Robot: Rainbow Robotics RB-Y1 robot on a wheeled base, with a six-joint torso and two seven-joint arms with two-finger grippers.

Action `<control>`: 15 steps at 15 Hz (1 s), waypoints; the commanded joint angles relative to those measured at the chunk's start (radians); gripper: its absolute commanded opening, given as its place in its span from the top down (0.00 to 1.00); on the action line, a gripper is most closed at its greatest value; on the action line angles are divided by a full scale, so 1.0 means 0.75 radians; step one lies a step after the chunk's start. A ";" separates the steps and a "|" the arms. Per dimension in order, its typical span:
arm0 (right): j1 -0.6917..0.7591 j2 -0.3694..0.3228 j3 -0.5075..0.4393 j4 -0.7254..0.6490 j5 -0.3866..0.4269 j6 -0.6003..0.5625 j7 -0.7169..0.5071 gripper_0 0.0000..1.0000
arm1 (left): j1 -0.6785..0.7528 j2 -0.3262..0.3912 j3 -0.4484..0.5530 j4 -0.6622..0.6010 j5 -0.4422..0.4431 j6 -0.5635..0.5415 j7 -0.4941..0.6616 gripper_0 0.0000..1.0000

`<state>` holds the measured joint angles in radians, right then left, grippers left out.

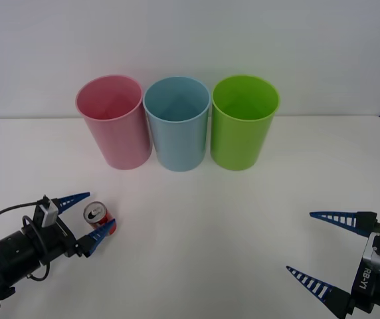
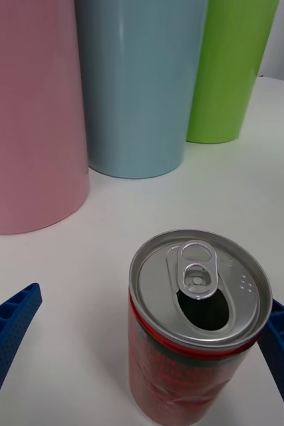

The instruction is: Put cans in the blue bin and PET bottles in the pink bin and trash in the green bin.

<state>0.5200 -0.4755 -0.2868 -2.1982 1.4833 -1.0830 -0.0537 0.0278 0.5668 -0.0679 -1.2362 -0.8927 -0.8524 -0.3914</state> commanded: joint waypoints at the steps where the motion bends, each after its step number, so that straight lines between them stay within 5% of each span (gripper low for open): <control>1: 0.000 0.000 0.000 0.000 0.000 0.000 0.000 0.00 | -0.002 -0.001 -0.010 0.000 -0.002 0.003 0.000 0.00; 12: 0.000 0.000 0.000 0.000 0.000 0.000 0.000 0.00 | -0.043 -0.001 -0.055 0.000 -0.051 0.053 0.023 0.03; 14: 0.000 0.000 0.000 0.000 0.000 0.000 0.000 0.00 | -0.051 -0.001 -0.057 0.000 -0.076 0.061 0.037 0.80; 15: 0.000 0.000 0.000 0.000 0.000 0.000 0.000 0.00 | -0.051 -0.001 -0.057 0.000 -0.080 0.061 0.043 0.95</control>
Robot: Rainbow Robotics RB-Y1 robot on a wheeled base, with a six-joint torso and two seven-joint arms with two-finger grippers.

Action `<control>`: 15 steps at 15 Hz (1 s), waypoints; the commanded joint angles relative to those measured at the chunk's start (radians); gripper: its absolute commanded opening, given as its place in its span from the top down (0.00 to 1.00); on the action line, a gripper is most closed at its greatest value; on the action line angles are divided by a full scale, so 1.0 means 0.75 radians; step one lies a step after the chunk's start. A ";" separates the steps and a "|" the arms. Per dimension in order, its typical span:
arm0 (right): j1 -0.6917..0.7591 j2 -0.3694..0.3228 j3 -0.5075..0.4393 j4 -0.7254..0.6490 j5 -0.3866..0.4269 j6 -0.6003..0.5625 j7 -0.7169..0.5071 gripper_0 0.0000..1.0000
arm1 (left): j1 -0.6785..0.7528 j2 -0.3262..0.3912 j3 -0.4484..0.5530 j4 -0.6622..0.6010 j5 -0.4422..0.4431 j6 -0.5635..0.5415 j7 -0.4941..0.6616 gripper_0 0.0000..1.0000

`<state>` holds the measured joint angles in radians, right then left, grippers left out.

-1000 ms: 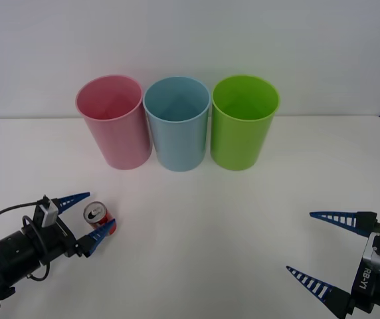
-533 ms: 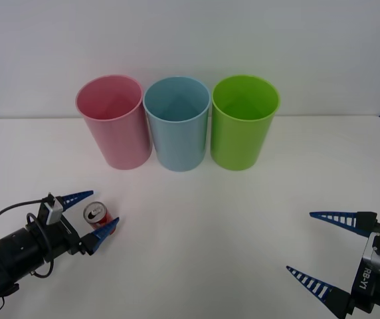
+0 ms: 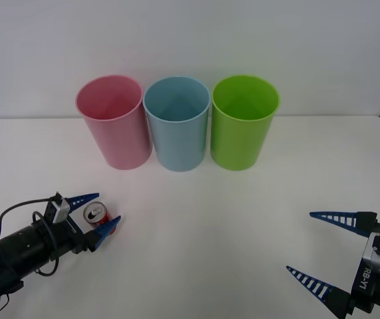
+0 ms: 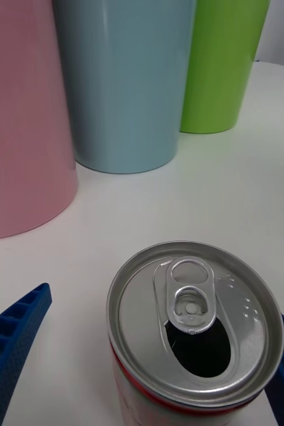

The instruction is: Put cans in the blue bin and PET bottles in the pink bin and trash in the green bin.

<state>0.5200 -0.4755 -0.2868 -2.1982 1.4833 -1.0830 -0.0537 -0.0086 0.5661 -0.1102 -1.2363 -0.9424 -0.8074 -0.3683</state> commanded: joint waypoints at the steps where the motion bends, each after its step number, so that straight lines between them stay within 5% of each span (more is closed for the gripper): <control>1: 0.000 0.000 0.000 0.000 0.000 0.000 0.000 0.00 | -0.003 -0.002 0.000 0.000 -0.022 0.001 0.015 0.98; 15: 0.000 0.000 0.000 0.000 0.000 0.000 0.000 0.00 | -0.019 -0.004 0.000 -0.019 -0.042 -0.036 0.019 1.00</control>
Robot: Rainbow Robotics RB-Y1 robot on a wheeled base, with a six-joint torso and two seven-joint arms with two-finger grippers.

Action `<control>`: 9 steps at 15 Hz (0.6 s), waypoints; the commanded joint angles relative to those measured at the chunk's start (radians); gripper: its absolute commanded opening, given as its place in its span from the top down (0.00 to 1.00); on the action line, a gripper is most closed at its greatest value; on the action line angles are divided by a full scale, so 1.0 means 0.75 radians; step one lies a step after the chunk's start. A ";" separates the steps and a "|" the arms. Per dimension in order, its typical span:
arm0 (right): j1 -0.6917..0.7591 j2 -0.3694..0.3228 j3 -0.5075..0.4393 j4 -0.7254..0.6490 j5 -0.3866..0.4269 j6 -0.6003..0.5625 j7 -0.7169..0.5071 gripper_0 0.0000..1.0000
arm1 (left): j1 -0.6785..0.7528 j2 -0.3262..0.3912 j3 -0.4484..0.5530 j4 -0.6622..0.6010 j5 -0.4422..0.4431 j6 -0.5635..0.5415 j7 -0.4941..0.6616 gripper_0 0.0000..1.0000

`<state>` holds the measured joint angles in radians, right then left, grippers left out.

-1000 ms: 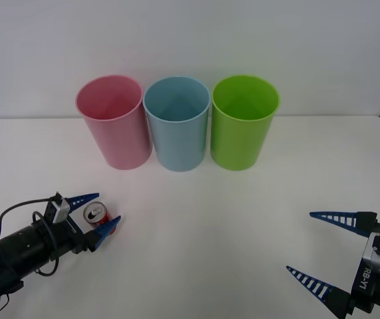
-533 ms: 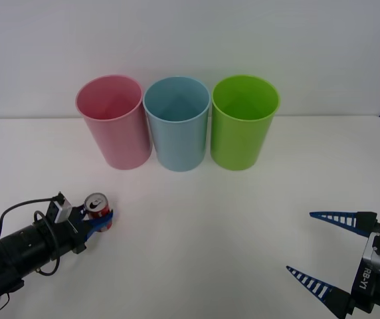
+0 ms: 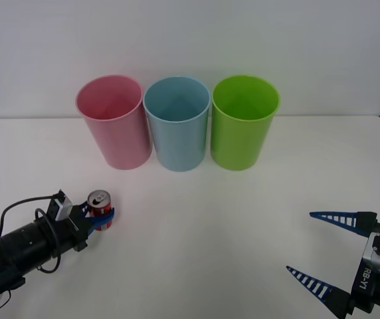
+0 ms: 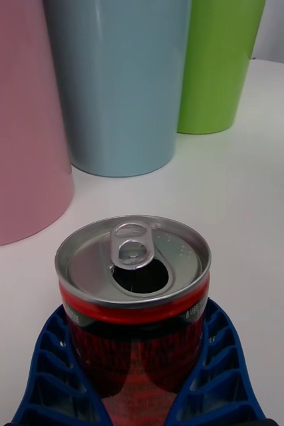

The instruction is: Put cans in the blue bin and PET bottles in the pink bin and trash in the green bin.

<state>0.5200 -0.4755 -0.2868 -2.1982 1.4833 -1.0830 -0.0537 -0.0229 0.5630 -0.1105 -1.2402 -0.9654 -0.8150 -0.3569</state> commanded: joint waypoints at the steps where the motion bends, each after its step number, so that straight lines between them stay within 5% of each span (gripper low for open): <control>1: 0.000 0.000 0.000 0.000 0.000 0.000 0.000 0.00 | 0.002 0.000 0.000 -0.028 -0.012 -0.065 0.005 1.00; 4: 0.000 0.000 0.000 0.000 0.000 0.000 0.000 0.00 | 0.024 -0.016 0.066 -0.083 -0.050 -0.181 0.012 1.00; 9: 0.000 0.000 0.000 0.000 0.000 0.000 0.000 0.00 | 0.051 -0.178 0.344 -0.187 -0.267 -0.337 0.138 1.00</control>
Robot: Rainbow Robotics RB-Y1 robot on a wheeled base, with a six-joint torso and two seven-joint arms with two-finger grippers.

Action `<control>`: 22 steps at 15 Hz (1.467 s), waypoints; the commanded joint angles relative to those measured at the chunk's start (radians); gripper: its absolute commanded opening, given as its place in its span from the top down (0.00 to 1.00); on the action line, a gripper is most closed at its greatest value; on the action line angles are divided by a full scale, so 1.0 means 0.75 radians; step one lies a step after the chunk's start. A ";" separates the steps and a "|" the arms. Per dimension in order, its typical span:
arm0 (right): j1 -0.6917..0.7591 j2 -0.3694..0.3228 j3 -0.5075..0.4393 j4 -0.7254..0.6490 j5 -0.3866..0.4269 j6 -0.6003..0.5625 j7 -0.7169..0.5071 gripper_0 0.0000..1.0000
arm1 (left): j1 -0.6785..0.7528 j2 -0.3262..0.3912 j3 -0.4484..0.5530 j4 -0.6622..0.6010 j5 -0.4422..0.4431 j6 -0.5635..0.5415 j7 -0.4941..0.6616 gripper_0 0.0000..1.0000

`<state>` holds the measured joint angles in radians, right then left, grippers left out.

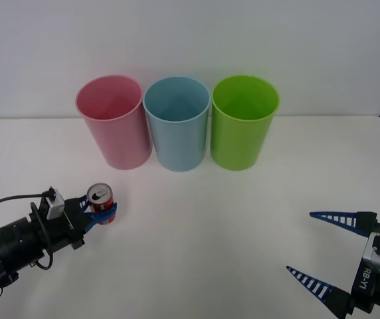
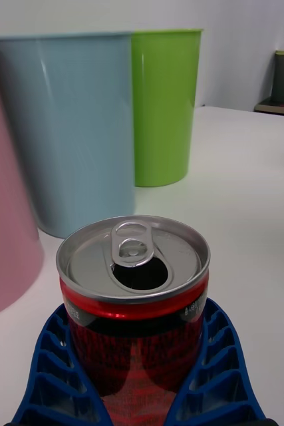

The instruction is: Put cans in the blue bin and PET bottles in the pink bin and trash in the green bin.

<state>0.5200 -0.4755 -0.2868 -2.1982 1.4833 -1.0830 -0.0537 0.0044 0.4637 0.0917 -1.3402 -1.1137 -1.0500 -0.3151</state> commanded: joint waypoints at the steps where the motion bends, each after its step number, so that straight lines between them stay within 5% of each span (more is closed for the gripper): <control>1: 0.000 0.000 0.000 0.000 0.000 0.000 0.000 0.00 | 0.043 -0.056 0.097 -0.130 -0.096 -0.024 0.152 0.99; 12: 0.000 0.000 0.000 0.000 0.000 0.000 0.000 0.00 | 0.166 -0.033 0.117 -0.672 -0.198 0.156 0.659 1.00; 17: 0.000 0.000 0.000 0.000 0.000 0.000 0.000 0.00 | 0.094 0.102 0.039 -0.747 -0.020 0.308 0.721 1.00; 22: 0.000 0.000 0.000 0.000 0.000 0.000 0.000 0.00 | -0.051 0.116 0.002 -0.747 0.020 0.400 0.766 1.00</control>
<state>0.5200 -0.4755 -0.2869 -2.1982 1.4834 -1.0830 -0.0537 -0.0156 0.5496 0.1021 -1.9008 -1.1007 -0.7682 0.2533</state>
